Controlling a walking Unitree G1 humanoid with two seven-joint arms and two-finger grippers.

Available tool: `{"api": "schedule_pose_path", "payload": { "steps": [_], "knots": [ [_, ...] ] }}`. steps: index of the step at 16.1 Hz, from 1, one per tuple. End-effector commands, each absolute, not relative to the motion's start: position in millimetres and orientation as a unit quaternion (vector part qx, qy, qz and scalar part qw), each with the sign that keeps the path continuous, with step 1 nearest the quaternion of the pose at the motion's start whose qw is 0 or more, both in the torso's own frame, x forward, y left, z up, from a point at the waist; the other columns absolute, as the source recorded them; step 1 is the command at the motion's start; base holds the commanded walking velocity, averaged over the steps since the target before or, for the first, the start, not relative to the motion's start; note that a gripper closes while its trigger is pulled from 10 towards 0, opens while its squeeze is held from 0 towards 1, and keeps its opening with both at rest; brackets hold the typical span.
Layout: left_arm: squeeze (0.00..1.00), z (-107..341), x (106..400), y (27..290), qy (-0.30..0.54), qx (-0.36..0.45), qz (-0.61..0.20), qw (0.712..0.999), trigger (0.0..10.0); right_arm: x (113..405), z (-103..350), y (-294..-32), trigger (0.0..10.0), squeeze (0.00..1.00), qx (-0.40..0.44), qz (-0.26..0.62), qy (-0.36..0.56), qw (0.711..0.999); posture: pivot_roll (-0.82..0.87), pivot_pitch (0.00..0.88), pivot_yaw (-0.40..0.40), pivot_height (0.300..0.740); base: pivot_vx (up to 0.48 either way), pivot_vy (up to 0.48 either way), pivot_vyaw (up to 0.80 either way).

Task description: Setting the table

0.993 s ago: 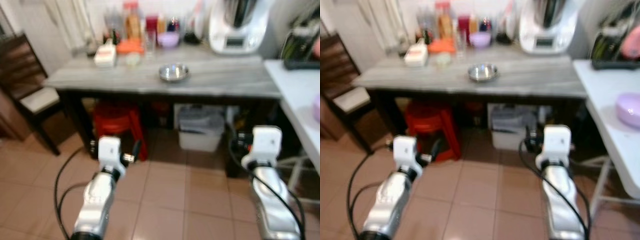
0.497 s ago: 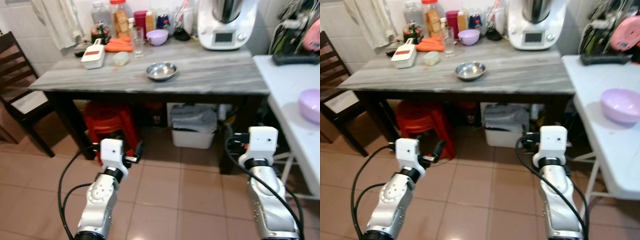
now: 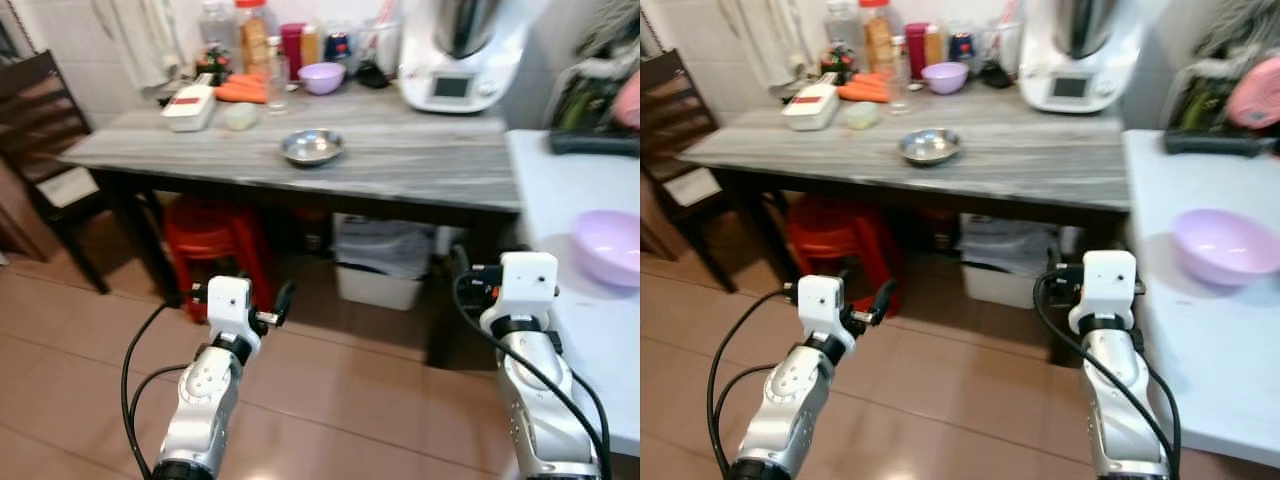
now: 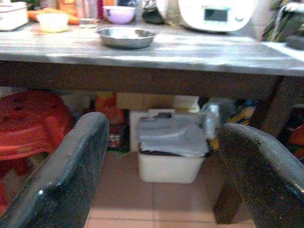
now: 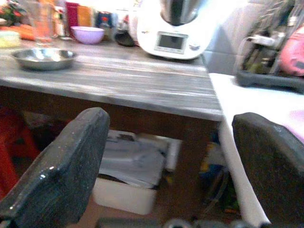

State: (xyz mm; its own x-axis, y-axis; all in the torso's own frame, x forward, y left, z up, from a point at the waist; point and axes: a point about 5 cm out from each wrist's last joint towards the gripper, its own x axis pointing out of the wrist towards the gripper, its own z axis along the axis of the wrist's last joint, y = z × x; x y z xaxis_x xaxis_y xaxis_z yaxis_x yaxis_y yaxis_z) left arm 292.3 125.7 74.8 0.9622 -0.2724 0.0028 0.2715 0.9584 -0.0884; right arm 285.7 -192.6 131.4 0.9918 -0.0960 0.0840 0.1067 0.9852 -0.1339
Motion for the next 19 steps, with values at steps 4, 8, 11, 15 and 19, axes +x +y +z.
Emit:
{"api": "schedule_pose_path", "payload": {
  "steps": [4,8,11,15,19],
  "knots": [
    [0.00,72,292,136,0.009,-0.036,-0.126,0.991,10.0,288,136,-184,10.0,0.00,-0.068,-0.038,-0.050,0.996,-0.16,0.000,0.075,0.740,0.000,-0.480,0.00],
    [0.00,72,293,136,0.007,-0.037,-0.126,0.991,10.0,288,138,-184,10.0,0.00,-0.068,-0.039,-0.054,0.995,-0.16,0.000,0.072,0.740,0.000,-0.480,-0.34],
    [0.00,73,293,135,0.005,-0.039,-0.125,0.991,10.0,288,139,-184,10.0,0.00,-0.073,-0.037,-0.056,0.995,-0.16,0.000,0.072,0.740,0.000,-0.480,0.00],
    [0.00,74,293,133,0.003,-0.041,-0.127,0.991,10.0,288,142,-184,10.0,0.00,-0.077,-0.037,-0.062,0.994,-0.17,0.000,0.073,0.740,0.000,-0.435,0.00],
    [0.00,74,293,131,0.002,-0.053,-0.131,0.990,10.0,290,145,-183,10.0,0.00,-0.116,-0.014,-0.070,0.991,-0.16,0.000,0.075,0.740,0.000,0.000,0.00]
  ]
}}
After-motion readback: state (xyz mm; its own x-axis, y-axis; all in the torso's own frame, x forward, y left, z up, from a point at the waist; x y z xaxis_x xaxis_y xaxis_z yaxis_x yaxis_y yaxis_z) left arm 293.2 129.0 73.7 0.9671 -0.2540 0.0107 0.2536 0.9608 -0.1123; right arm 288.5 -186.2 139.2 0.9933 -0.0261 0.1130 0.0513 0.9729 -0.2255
